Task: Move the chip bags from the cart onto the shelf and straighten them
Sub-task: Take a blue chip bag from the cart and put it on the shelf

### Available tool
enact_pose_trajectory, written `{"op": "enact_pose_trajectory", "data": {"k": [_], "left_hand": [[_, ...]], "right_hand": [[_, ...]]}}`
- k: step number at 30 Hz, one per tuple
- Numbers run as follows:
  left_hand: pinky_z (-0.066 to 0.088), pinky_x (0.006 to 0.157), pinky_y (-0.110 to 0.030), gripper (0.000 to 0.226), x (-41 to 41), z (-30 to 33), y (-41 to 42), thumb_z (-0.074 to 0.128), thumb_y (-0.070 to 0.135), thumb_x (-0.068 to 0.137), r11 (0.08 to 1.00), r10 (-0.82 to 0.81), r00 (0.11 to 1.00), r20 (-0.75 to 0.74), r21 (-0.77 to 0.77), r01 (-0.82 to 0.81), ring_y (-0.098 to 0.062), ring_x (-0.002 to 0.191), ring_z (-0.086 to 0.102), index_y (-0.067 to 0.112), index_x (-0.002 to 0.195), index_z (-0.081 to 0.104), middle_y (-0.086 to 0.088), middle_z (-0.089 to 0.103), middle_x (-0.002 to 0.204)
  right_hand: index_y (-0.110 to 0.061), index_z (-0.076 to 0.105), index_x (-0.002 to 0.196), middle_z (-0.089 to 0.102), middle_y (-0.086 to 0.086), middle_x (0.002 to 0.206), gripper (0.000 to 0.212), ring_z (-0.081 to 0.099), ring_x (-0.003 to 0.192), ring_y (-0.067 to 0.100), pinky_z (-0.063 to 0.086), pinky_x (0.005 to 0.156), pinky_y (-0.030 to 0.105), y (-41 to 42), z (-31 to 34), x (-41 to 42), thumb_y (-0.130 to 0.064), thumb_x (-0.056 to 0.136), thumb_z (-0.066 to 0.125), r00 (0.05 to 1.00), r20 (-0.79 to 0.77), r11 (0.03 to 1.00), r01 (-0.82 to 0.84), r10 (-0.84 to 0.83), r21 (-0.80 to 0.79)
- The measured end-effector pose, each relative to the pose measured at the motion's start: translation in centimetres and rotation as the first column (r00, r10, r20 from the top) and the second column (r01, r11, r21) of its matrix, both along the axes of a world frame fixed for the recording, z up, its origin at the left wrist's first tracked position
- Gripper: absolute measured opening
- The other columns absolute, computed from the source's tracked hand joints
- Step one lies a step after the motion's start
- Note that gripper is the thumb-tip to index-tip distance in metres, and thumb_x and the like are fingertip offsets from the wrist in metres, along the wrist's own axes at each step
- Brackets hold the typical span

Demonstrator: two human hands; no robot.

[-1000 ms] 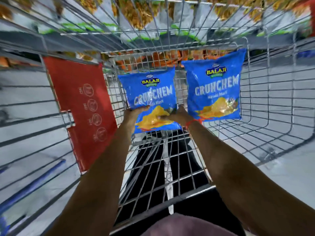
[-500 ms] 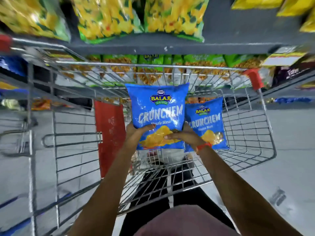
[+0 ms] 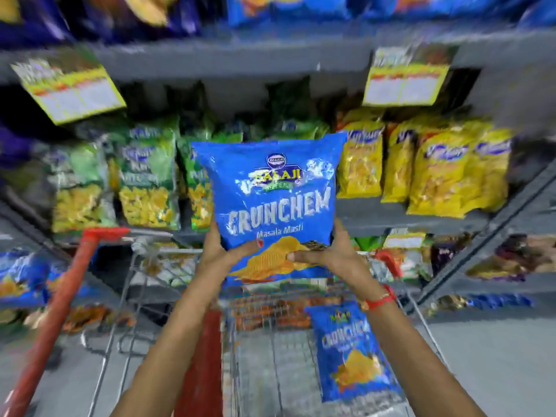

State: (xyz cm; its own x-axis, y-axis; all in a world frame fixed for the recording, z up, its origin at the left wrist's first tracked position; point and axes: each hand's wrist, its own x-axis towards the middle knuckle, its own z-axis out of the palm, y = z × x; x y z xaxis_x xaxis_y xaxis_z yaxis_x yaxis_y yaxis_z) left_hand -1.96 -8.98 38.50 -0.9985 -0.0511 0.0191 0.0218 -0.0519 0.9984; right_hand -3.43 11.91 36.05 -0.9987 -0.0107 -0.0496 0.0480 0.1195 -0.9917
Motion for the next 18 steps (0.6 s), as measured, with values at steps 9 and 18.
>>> {"op": "enact_pose_trajectory", "data": {"k": [9, 18], "left_hand": [[0.058, 0.073, -0.022, 0.064, -4.3, 15.5, 2.5, 0.078, 0.026, 0.037, 0.998, -0.027, 0.938, -0.347, 0.050, 0.047, -0.005, 0.082, 0.069, 0.027, 0.098, 0.058, 0.014, 0.074, 0.087], [0.057, 0.070, -0.017, 0.077, -11.6, 27.4, 3.8, 0.078, 0.001, 0.063, 0.998, 0.041, 0.804, -0.593, -0.007, -0.057, -0.002, 0.089, 0.067, 0.018, 0.128, 0.040, 0.006, 0.064, 0.111]], "right_hand": [[-0.020, 0.056, 0.113, 0.070, -0.005, 0.108, 0.077, 0.068, 0.092, 0.004, 0.059, 0.077, 0.023, 3.1, 16.2, -3.9, 0.002, 0.048, 0.089, 0.934, -0.355, 1.000, 0.011, -0.018, -0.024], [-0.034, 0.053, 0.101, 0.067, -0.010, 0.103, 0.072, 0.066, 0.094, 0.007, 0.057, 0.084, 0.032, 3.9, 28.6, -9.4, -0.017, 0.042, 0.093, 0.801, -0.584, 0.988, 0.154, -0.135, -0.017]]}}
